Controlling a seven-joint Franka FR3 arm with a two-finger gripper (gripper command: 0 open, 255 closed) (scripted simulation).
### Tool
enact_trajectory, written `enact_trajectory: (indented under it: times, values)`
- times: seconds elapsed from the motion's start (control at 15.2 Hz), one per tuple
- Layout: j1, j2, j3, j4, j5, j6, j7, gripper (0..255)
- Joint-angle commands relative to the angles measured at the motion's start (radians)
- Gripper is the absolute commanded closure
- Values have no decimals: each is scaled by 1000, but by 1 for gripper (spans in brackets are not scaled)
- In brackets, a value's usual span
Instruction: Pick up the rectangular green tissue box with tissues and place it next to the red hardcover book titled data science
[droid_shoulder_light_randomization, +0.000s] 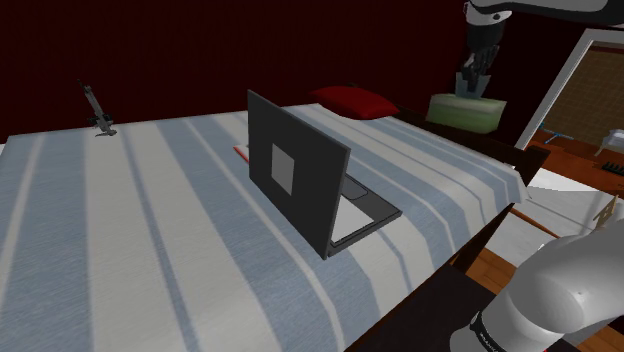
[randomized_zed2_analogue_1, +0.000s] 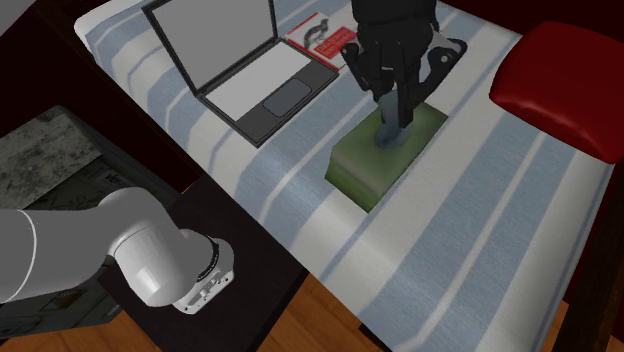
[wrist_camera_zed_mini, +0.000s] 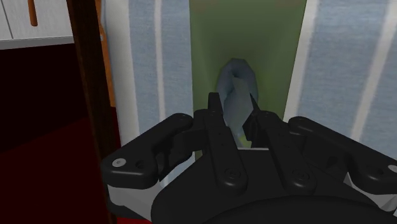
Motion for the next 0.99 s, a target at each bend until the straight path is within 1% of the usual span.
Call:
enact_trajectory:
  times: [0.0,0.46,0.92]
  values:
    - [12,36,24,13,12,6,44,255]
    - [55,181,96,85,43,23,178,255]
    - [101,366,156,225,56,19,294,255]
